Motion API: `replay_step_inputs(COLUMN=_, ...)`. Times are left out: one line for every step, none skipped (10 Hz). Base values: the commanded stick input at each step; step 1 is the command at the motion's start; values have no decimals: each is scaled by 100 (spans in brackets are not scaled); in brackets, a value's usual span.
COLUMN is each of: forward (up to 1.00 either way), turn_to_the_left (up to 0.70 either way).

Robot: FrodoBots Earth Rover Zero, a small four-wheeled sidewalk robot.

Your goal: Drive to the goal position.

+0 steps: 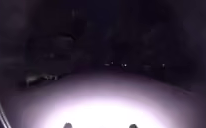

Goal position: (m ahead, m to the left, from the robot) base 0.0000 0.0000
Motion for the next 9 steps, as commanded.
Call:
replay_step_inputs(forward=50, turn_to_the_left=0)
replay_step_inputs(forward=50, turn_to_the_left=0)
replay_step_inputs(forward=50, turn_to_the_left=0)
replay_step_inputs(forward=50, turn_to_the_left=0)
replay_step_inputs(forward=50, turn_to_the_left=0)
replay_step_inputs(forward=50, turn_to_the_left=0)
replay_step_inputs(forward=50, turn_to_the_left=0)
replay_step_inputs(forward=50, turn_to_the_left=0)
replay_step_inputs(forward=50, turn_to_the_left=0)
